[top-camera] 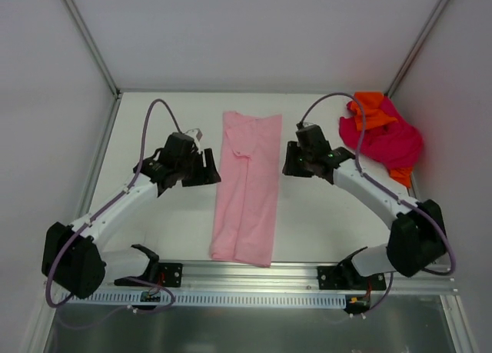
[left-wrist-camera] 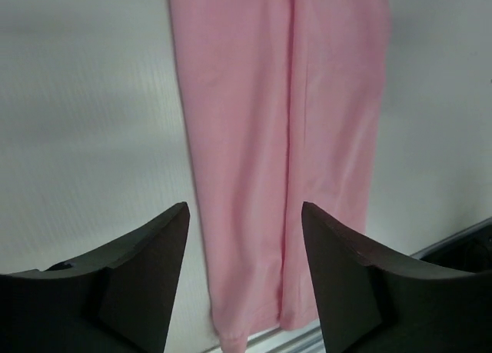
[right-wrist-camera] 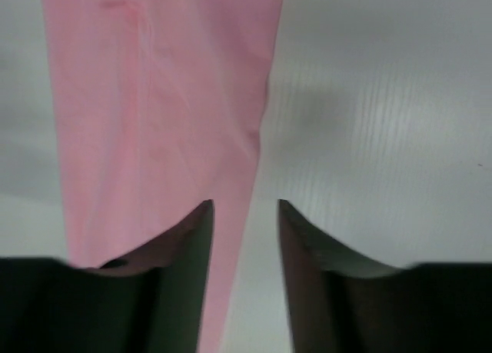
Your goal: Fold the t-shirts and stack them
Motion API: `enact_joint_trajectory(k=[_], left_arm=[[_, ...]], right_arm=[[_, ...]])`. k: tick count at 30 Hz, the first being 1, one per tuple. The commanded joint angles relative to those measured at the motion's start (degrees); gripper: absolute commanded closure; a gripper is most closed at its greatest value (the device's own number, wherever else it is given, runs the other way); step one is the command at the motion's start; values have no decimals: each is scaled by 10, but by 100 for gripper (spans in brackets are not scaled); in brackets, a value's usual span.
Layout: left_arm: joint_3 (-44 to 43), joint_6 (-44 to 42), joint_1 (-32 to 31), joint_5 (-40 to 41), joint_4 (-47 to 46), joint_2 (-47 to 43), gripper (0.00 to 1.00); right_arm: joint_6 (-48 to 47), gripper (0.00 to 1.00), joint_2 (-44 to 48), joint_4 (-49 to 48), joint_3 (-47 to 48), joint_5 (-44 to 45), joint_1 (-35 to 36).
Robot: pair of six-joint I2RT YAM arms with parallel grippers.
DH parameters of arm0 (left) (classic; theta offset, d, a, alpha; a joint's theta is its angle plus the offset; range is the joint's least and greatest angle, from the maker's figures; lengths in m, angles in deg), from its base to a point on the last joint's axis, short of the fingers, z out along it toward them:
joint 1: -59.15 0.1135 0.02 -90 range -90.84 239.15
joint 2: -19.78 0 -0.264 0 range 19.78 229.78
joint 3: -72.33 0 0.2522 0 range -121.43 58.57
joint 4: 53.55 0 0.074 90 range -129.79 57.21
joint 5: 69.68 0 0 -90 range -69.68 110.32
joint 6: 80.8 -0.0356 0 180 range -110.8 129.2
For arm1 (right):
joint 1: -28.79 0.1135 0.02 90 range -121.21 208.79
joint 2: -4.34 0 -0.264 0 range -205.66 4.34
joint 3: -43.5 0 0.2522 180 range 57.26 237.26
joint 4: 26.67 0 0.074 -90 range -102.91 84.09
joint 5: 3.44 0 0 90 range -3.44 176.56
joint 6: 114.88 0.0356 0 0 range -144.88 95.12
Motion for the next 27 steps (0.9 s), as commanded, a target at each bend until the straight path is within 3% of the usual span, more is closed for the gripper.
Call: enact_joint_trajectory(k=[1, 3, 4, 5, 11, 15, 27], left_arm=[[-94, -46, 8, -4, -31, 94, 42], [-135, -50, 8, 0, -33, 127, 66], [-146, -54, 8, 7, -37, 154, 91], [-156, -55, 9, 24, -42, 170, 100], [-258, -78, 9, 22, -77, 304, 100], [-323, -70, 11, 15, -57, 416, 100], [-413, -51, 39, -2, -46, 542, 100]], right_arm=[[7, 66, -74, -33, 100, 20, 1], [5, 85, -142, -35, 137, 21, 3], [0, 98, -165, -30, 178, 28, 4], [-3, 99, -213, -5, 204, 38, 3], [-40, 99, -348, 16, 373, 13, 2], [-52, 99, -455, 96, 493, 24, -1], [-39, 99, -524, 126, 512, 20, -11]])
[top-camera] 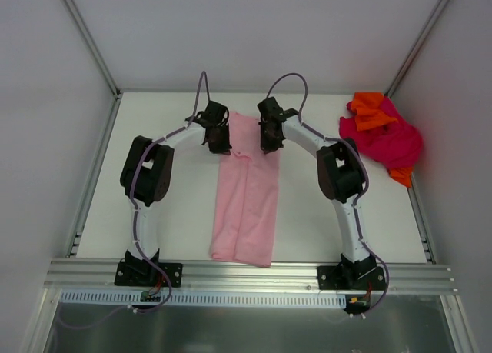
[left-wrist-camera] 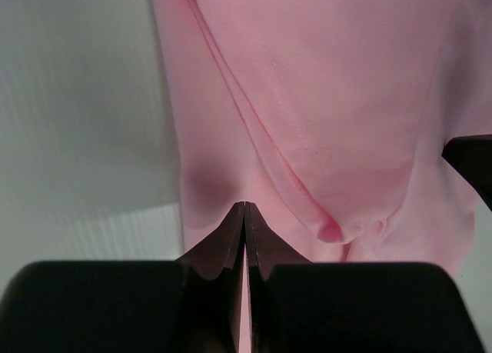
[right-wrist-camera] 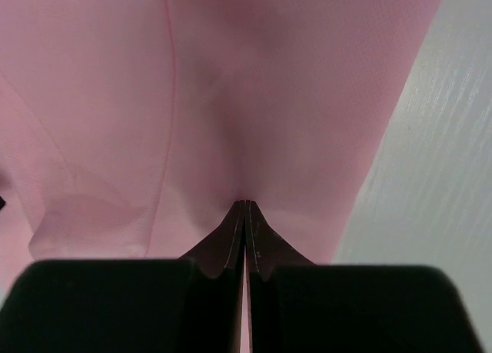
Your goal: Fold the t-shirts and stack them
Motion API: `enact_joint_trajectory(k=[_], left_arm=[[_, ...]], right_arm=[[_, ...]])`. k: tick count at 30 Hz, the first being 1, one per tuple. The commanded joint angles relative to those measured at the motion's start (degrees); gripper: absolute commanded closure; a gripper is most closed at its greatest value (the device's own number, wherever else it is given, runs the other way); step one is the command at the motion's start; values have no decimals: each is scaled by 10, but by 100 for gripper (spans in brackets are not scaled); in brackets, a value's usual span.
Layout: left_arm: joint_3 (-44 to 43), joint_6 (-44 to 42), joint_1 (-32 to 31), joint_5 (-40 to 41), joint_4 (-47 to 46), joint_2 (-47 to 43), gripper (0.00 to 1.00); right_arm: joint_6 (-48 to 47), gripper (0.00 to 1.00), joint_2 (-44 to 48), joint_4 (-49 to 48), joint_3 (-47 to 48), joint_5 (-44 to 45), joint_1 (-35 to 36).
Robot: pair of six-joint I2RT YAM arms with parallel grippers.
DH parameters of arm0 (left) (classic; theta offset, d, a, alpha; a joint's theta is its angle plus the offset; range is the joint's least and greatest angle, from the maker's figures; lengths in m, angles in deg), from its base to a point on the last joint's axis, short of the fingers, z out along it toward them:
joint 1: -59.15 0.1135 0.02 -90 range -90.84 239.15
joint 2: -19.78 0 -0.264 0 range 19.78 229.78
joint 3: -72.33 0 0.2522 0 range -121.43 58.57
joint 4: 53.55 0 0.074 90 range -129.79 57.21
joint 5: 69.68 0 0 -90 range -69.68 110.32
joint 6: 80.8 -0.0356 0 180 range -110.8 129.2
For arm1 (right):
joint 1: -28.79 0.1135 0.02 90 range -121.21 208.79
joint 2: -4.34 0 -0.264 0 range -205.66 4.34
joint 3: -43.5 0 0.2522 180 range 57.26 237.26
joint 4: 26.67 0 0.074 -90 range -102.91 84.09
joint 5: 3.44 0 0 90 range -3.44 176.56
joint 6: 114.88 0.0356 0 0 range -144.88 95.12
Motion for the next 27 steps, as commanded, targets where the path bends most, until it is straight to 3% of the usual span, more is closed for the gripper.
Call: enact_joint_trajectory(k=[1, 20, 27], left_arm=[[-33, 8, 7, -19, 1, 14, 100], [-170, 18, 36, -54, 50, 141, 100], [-245, 5, 44, -38, 78, 174, 100]], right_arm=[[-1, 99, -9, 19, 18, 6, -3], [-26, 97, -144, 87, 218, -8, -36], [-27, 94, -147, 62, 227, -13, -44]])
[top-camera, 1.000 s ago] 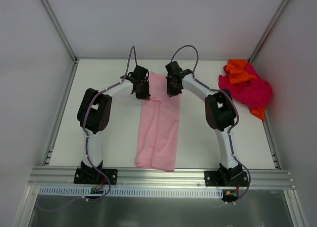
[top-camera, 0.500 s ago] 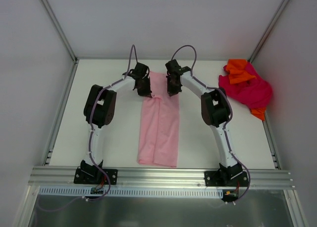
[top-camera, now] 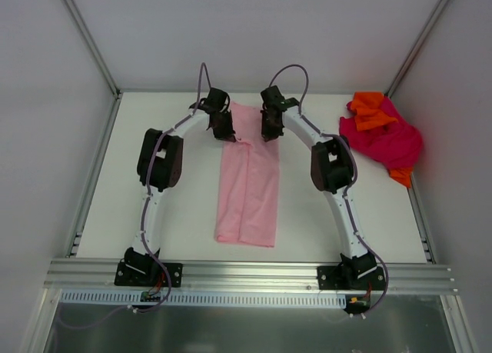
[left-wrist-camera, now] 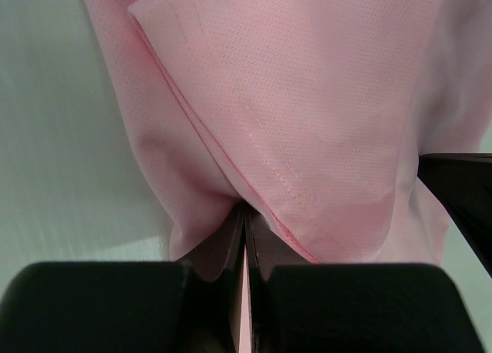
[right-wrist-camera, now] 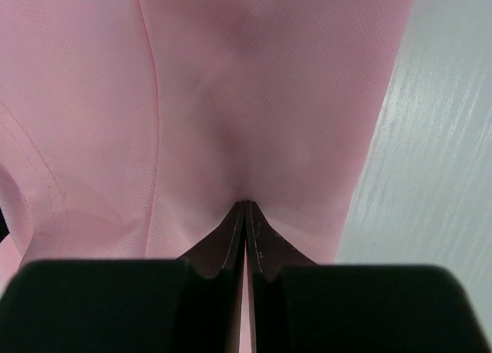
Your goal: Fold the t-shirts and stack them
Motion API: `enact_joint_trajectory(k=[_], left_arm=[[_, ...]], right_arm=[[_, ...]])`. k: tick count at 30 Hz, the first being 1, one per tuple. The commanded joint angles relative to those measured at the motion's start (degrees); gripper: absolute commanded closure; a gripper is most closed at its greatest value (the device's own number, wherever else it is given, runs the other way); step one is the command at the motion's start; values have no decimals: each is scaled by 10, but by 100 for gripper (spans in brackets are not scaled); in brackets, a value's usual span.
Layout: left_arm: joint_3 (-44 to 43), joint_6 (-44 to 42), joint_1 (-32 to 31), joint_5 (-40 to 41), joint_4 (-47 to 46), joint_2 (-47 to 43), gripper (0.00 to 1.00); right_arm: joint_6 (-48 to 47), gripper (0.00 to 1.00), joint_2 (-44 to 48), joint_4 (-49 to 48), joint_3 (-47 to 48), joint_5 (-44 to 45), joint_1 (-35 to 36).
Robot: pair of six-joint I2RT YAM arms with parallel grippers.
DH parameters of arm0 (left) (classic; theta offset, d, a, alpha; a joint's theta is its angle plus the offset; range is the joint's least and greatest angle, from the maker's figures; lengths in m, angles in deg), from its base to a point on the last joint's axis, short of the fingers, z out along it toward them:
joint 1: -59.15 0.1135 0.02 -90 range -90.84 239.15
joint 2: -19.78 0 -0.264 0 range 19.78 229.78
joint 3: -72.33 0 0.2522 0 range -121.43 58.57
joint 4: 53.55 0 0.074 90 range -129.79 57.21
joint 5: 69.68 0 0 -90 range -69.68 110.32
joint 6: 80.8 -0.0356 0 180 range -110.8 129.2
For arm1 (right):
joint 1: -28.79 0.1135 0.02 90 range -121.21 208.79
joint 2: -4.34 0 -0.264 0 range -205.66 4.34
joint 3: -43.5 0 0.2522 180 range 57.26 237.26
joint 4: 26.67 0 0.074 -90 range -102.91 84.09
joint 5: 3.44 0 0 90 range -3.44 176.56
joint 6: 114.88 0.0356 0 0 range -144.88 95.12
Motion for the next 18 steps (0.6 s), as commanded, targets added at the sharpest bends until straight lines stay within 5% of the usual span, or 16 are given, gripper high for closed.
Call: enact_joint_trajectory(k=[1, 6, 9, 12, 18], left_arm=[[-33, -17, 10, 14, 27, 21, 100], [-38, -30, 11, -5, 31, 7, 100], [-17, -44, 11, -21, 21, -37, 93], [7, -66, 11, -17, 16, -129, 48], [91, -71, 11, 39, 30, -319, 27]], right_arm=[[-10, 94, -16, -1, 24, -3, -8], [-30, 87, 9, -38, 25, -79, -11], [-55, 67, 51, -68, 41, -105, -10], [-90, 37, 102, -68, 106, -112, -10], [-98, 13, 294, -75, 16, -95, -14]])
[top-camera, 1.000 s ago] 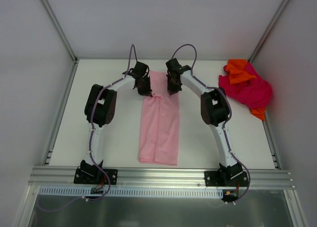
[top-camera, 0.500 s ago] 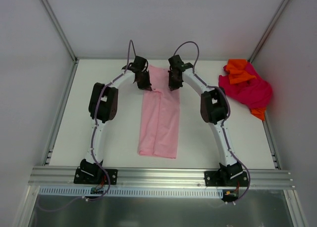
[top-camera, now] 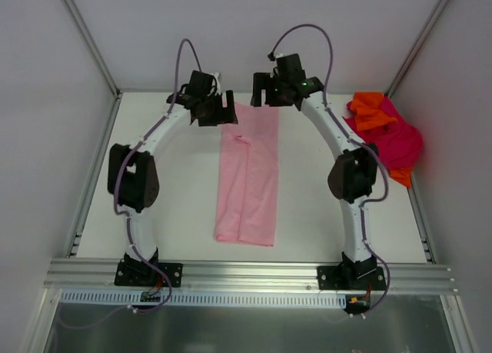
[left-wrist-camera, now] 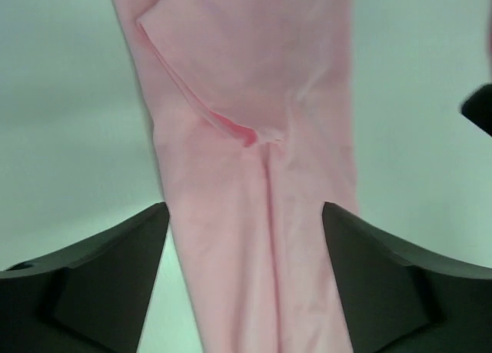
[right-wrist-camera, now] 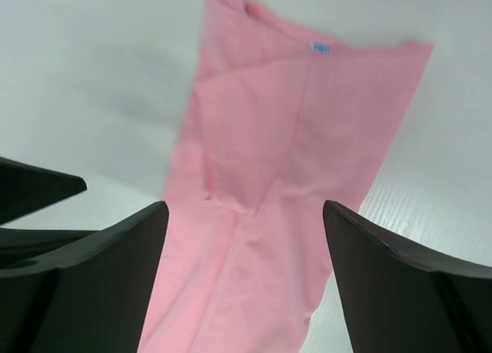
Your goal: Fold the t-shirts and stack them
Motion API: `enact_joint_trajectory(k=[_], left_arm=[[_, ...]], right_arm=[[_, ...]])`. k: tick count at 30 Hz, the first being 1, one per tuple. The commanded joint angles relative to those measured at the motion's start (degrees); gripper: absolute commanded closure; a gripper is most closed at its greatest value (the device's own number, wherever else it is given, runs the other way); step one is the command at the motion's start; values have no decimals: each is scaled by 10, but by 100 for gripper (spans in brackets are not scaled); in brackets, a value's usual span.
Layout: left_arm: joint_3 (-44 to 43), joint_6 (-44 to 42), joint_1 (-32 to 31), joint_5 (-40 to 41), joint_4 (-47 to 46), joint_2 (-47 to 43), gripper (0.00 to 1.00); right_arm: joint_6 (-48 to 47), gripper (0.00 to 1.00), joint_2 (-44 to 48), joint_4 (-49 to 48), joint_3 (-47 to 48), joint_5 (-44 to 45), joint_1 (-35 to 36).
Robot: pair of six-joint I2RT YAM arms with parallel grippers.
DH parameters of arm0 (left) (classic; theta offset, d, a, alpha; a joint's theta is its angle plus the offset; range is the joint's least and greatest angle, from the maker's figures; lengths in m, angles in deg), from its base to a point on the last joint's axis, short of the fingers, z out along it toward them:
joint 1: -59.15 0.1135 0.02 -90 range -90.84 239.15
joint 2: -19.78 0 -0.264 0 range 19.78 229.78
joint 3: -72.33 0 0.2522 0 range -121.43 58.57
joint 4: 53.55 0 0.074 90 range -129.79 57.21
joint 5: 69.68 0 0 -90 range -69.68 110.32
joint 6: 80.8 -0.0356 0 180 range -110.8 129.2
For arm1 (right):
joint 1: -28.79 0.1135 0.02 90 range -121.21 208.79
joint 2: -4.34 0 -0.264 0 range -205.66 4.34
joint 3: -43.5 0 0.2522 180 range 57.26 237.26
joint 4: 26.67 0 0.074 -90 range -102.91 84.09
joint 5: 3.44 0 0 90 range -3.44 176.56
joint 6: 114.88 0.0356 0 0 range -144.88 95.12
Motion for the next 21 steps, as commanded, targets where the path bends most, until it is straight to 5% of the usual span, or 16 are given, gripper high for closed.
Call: enact_joint_trajectory(k=[1, 3, 9, 15, 21], left_arm=[[46, -15, 8, 42, 2, -166, 13], [97, -17, 8, 48, 13, -222, 2], [284, 46, 8, -27, 28, -355, 1], [538, 146, 8, -82, -62, -522, 1], [672, 209, -9, -88, -41, -614, 4]], right_arm=[[-20, 10, 203, -25, -82, 0, -4], [-15, 5, 277, -19, -147, 7, -4], [68, 0, 471, -43, -484, 14, 2], [203, 0, 611, -100, -802, -6, 49], [311, 1, 690, -88, -952, -15, 117]])
